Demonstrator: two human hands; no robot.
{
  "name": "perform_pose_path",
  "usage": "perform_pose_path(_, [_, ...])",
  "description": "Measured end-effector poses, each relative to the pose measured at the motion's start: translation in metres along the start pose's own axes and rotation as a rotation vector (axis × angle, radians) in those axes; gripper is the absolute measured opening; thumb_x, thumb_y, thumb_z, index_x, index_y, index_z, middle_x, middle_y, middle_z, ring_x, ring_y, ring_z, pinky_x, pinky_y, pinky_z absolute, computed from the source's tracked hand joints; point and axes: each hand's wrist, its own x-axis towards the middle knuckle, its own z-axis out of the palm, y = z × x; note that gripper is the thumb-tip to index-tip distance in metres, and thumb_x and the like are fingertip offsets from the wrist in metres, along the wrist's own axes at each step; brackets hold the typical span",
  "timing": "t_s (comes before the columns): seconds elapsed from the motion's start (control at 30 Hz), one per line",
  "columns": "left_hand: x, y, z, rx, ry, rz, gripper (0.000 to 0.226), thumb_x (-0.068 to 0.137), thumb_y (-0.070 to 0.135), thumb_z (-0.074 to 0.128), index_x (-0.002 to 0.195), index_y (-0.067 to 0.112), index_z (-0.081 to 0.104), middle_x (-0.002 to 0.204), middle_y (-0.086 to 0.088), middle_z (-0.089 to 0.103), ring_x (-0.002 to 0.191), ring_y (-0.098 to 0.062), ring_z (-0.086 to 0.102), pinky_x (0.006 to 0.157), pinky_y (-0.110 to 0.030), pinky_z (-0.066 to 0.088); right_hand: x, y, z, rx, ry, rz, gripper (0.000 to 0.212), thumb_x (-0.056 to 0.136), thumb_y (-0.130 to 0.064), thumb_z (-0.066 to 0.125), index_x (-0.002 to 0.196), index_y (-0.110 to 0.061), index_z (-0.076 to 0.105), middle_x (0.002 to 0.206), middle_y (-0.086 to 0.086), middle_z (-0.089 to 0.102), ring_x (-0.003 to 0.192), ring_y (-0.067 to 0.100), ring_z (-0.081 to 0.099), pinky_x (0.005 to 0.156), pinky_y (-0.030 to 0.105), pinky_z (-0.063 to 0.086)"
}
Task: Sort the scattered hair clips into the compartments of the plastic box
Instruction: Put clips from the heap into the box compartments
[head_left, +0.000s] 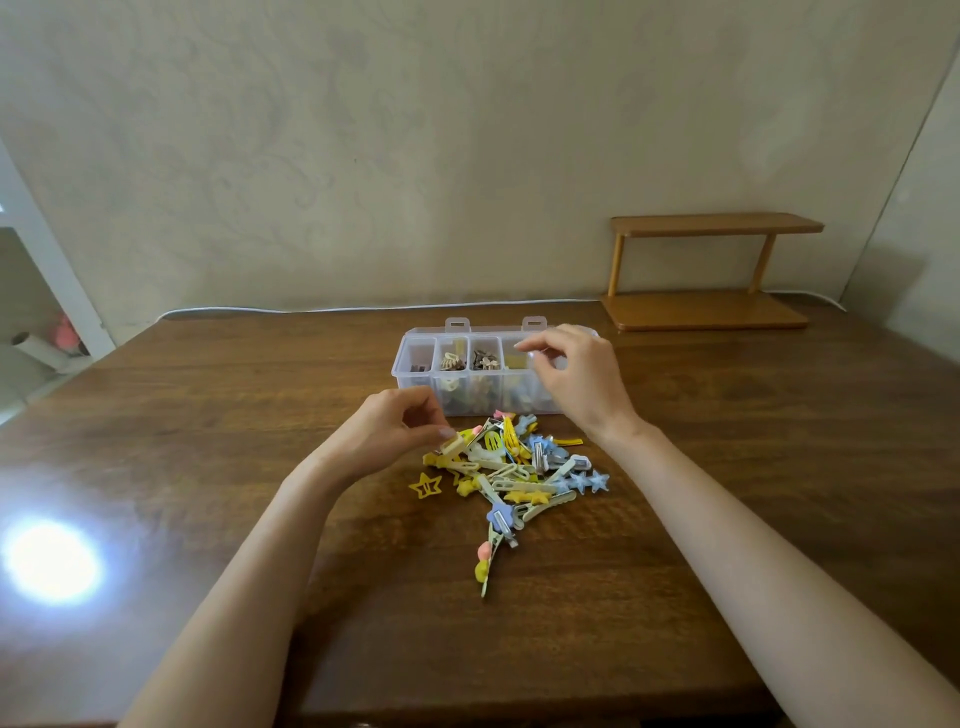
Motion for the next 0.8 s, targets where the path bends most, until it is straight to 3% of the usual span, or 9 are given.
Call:
perform_pose_path(0.17, [0.001, -0.001, 0.001, -0.038, 0.013, -0.035, 0.011, 0.083, 0.019, 0.067, 0.081, 0.010, 0.060, 0.082, -0.002, 0.068, 0.075, -0.012, 0.065, 0.072, -0.026, 0.053, -0.020, 0.002, 0.000, 0.115, 0.008, -0.003, 0.020, 0.089, -0.004, 0.055, 0.096, -0.014, 0.071, 0.088, -0.002, 0.070, 0.078, 0.010, 0.064, 0.071, 0.029, 0.055])
perform_pose_path(0.27, [0.001, -0.001, 0.002, -0.047, 0.049, -0.040, 0.009, 0.083, 0.016, 0.066, 0.083, 0.009, 0.060, 0.083, -0.002, 0.068, 0.073, -0.008, 0.065, 0.069, -0.023, 0.053, -0.023, 0.002, -0.001, 0.155, -0.077, 0.068, 0.021, 0.091, -0.006, 0.053, 0.097, -0.015, 0.071, 0.079, -0.005, 0.067, 0.066, 0.004, 0.062, 0.068, 0.031, 0.056])
perform_pose_path(0.37, [0.002, -0.001, 0.002, -0.078, 0.174, -0.046, 0.008, 0.083, 0.015, 0.066, 0.083, 0.009, 0.061, 0.083, -0.003, 0.068, 0.073, -0.010, 0.064, 0.068, -0.022, 0.053, -0.025, 0.004, 0.000, 0.158, -0.148, 0.103, 0.021, 0.092, -0.007, 0.053, 0.098, -0.017, 0.070, 0.075, -0.001, 0.069, 0.063, 0.012, 0.064, 0.067, 0.039, 0.057])
perform_pose_path(0.5, [0.006, -0.008, -0.003, -0.228, 0.355, -0.105, 0.007, 0.083, 0.015, 0.066, 0.081, 0.011, 0.061, 0.085, -0.007, 0.069, 0.083, -0.024, 0.066, 0.080, -0.039, 0.055, -0.026, 0.007, 0.004, 0.141, -0.208, 0.108, 0.022, 0.091, -0.007, 0.052, 0.096, -0.019, 0.070, 0.074, -0.002, 0.068, 0.063, 0.016, 0.065, 0.065, 0.043, 0.057])
perform_pose_path(0.57, [0.009, -0.008, -0.007, -0.249, 0.431, -0.124, 0.007, 0.083, 0.016, 0.067, 0.080, 0.011, 0.061, 0.085, -0.007, 0.069, 0.085, -0.026, 0.066, 0.080, -0.040, 0.055, -0.026, 0.007, 0.005, 0.124, -0.224, 0.104, 0.022, 0.091, -0.008, 0.053, 0.096, -0.019, 0.071, 0.074, -0.003, 0.068, 0.063, 0.015, 0.064, 0.064, 0.042, 0.056])
perform_pose_path(0.7, [0.030, 0.000, -0.022, -0.078, 0.625, -0.170, 0.007, 0.081, 0.015, 0.066, 0.083, 0.008, 0.064, 0.086, -0.003, 0.067, 0.082, -0.021, 0.061, 0.070, -0.029, 0.046, -0.026, 0.007, 0.007, 0.100, -0.242, 0.092, 0.021, 0.091, -0.009, 0.054, 0.096, -0.020, 0.071, 0.075, -0.003, 0.069, 0.062, 0.015, 0.062, 0.062, 0.040, 0.055])
perform_pose_path(0.8, [0.057, 0.002, -0.034, 0.069, 0.695, -0.228, 0.006, 0.079, 0.019, 0.062, 0.079, 0.013, 0.063, 0.099, -0.007, 0.063, 0.095, -0.023, 0.057, 0.078, -0.032, 0.044, -0.026, 0.008, 0.007, 0.099, -0.246, 0.086, 0.020, 0.091, -0.009, 0.055, 0.096, -0.020, 0.071, 0.077, -0.007, 0.067, 0.065, 0.013, 0.063, 0.064, 0.039, 0.055])
